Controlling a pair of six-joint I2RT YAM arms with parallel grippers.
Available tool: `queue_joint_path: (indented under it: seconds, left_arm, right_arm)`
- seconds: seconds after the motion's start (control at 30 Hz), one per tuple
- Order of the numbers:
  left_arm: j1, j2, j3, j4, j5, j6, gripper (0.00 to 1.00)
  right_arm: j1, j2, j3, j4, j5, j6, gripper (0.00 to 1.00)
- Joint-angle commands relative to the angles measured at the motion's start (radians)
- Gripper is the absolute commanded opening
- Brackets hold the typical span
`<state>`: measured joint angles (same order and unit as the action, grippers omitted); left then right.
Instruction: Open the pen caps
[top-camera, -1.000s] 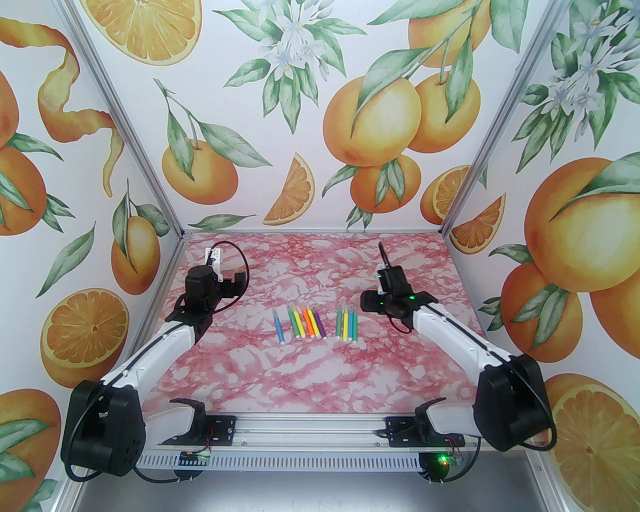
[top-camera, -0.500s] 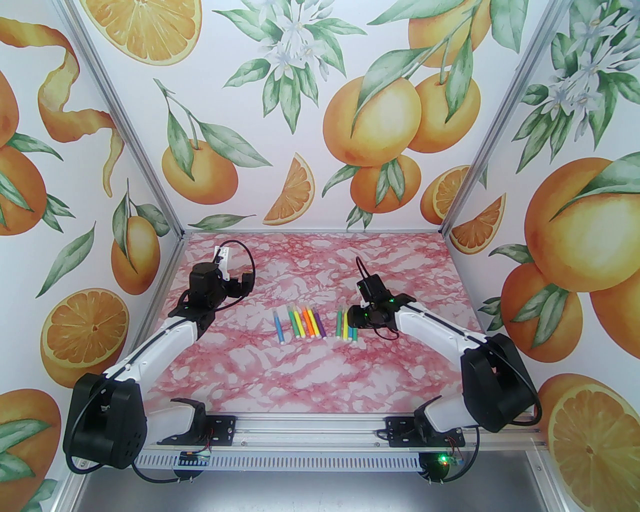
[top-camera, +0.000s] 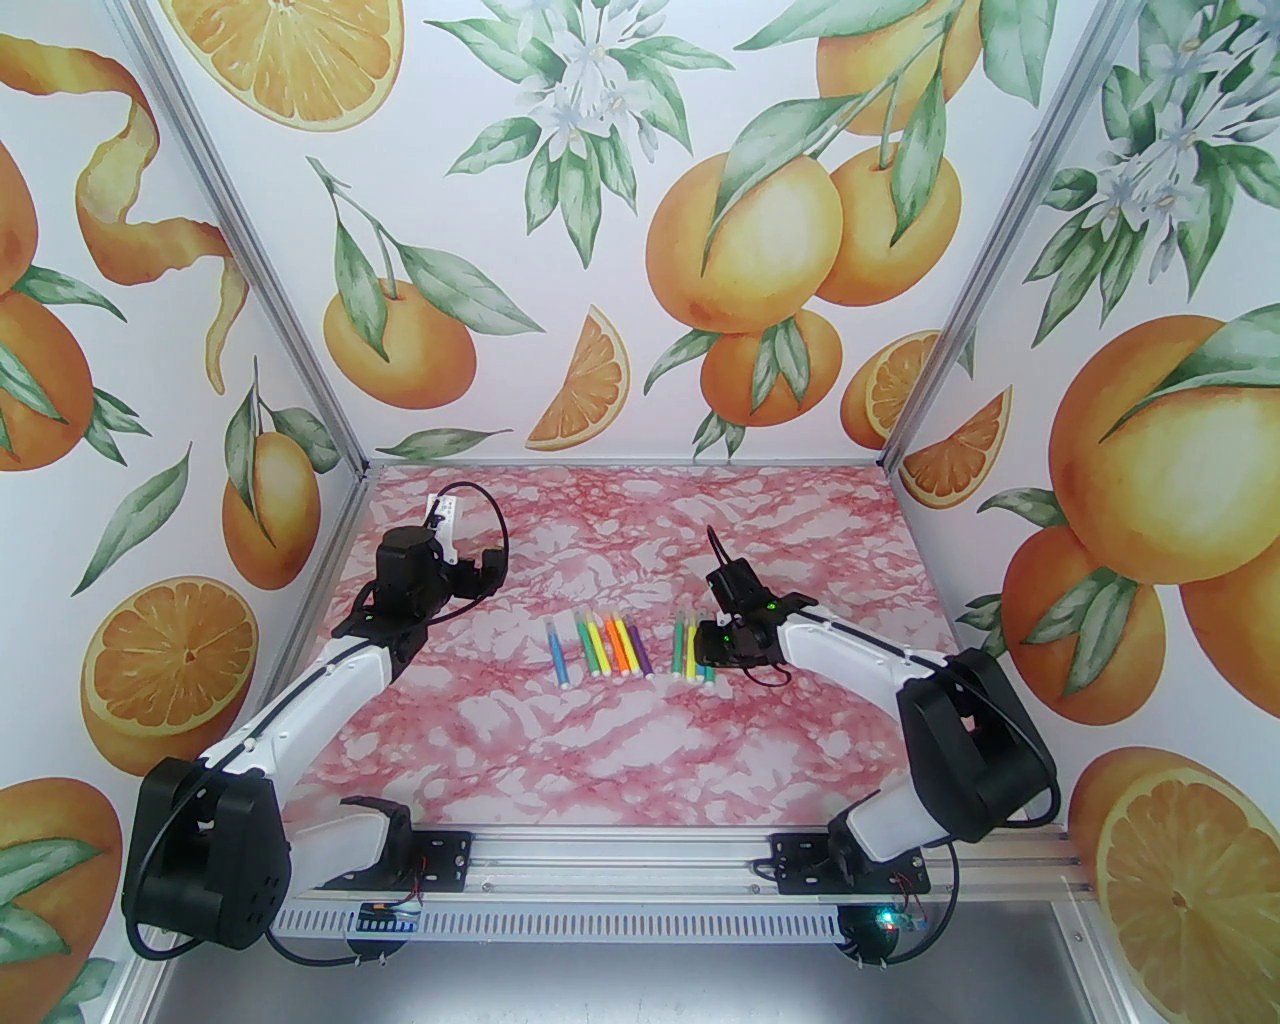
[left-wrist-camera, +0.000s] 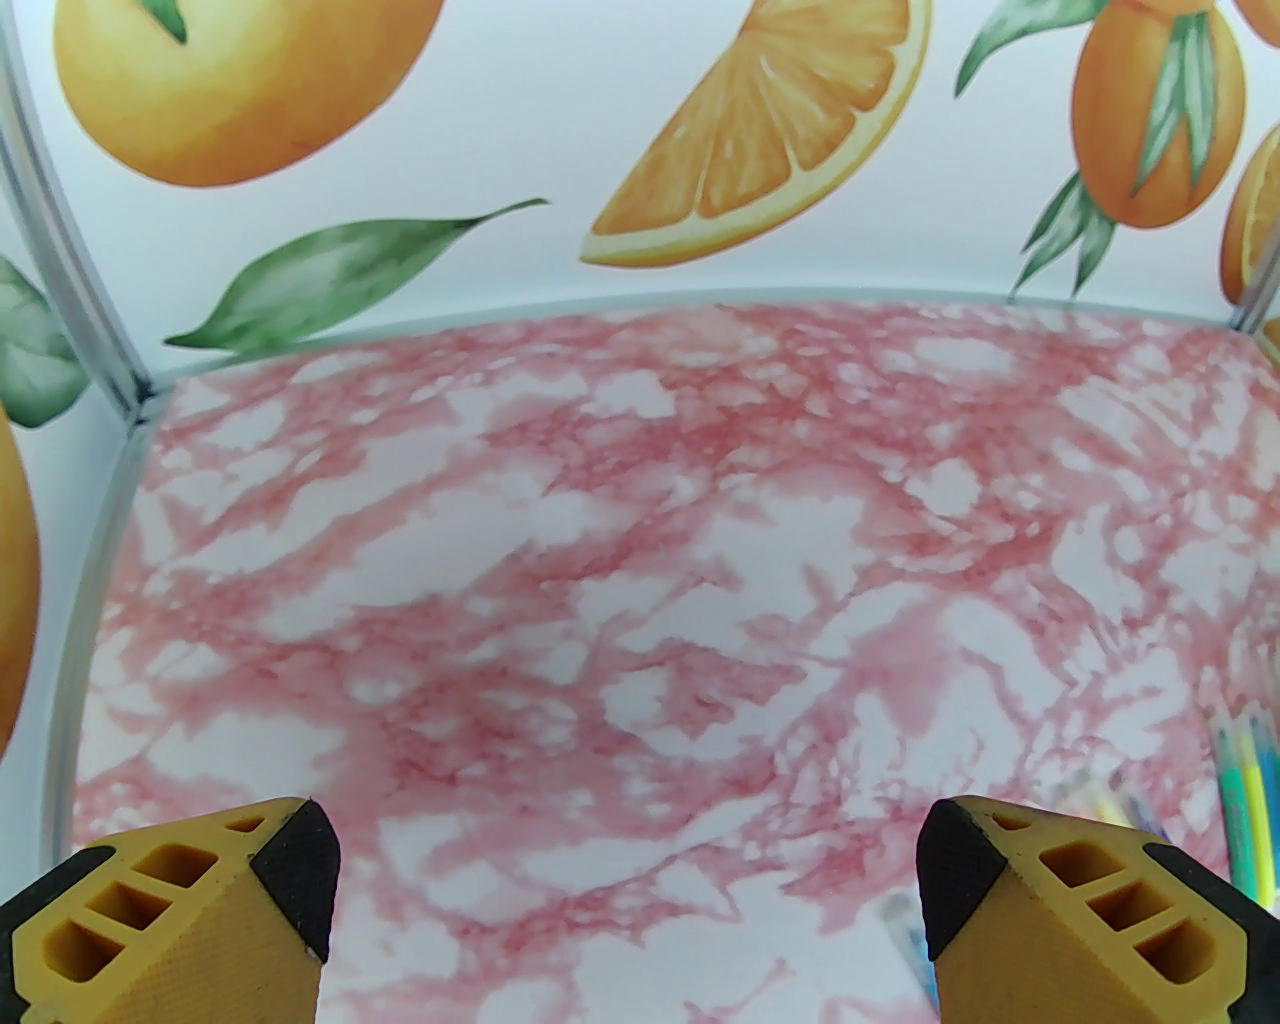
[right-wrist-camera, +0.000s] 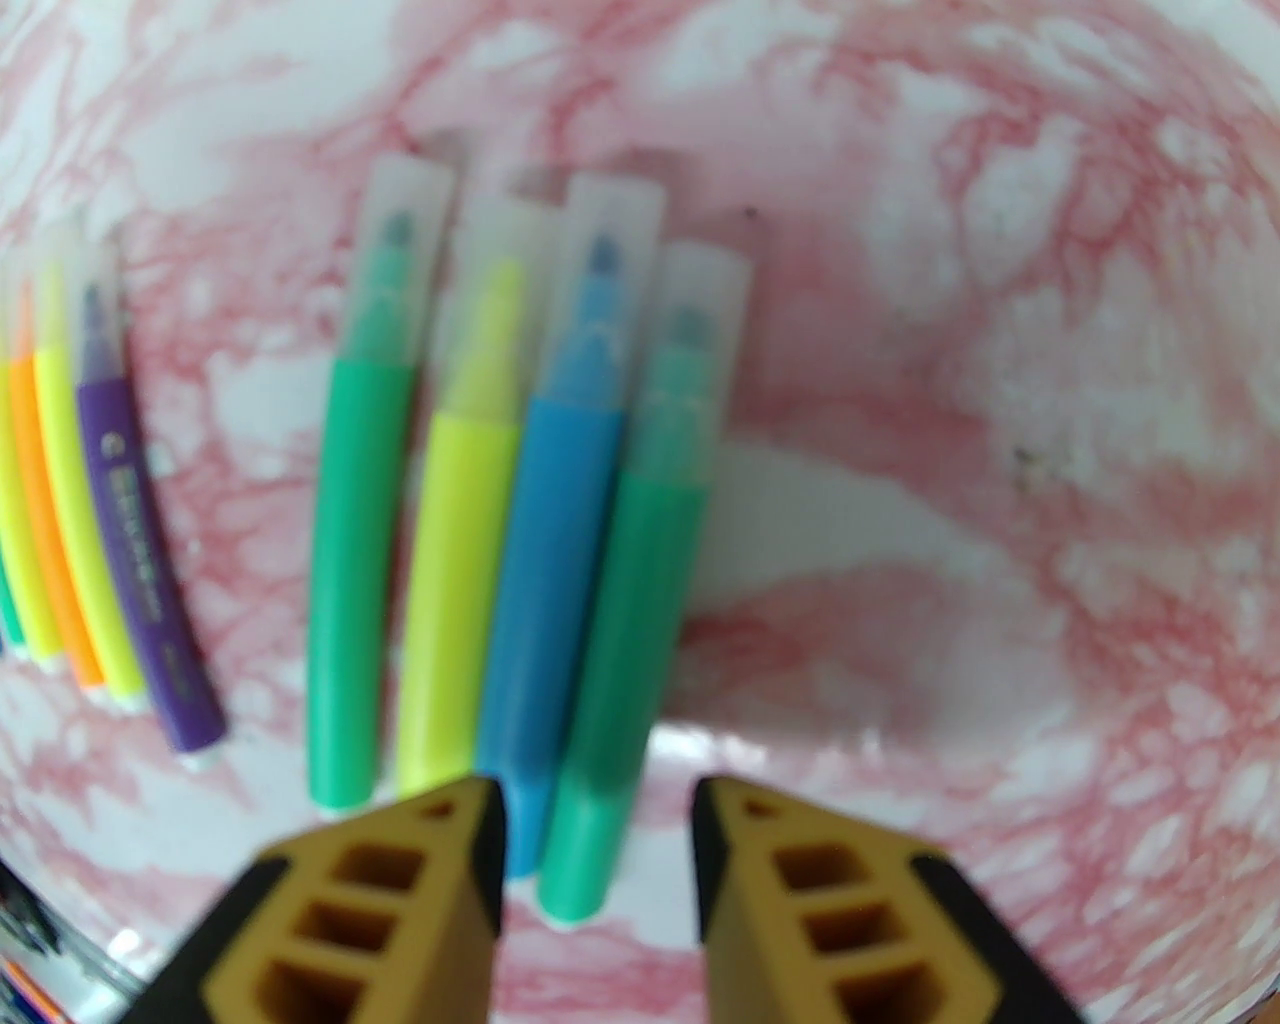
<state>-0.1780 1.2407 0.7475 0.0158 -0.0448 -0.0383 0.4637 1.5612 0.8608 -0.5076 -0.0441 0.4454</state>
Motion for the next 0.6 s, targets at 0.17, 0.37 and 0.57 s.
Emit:
queue_joint_path:
  seconds: [0.17,0.37,0.57]
  left_arm:
    - [-0.004,-0.016,0.033,-0.019,-0.003,-0.013,1.0]
    - [-0.004,-0.016,0.035,-0.025,-0.006,-0.015,1.0]
    - [-0.003,-0.014,0.039,-0.028,-0.005,-0.018,1.0]
  right_arm:
    - [0.006,0.028,-0.016,0.04,0.018,0.017,0.34]
    - [0.006,0.046,-0.022,0.052,0.019,0.018,0.34]
    - [0.005,0.056,-0.029,0.056,0.028,0.017,0.32]
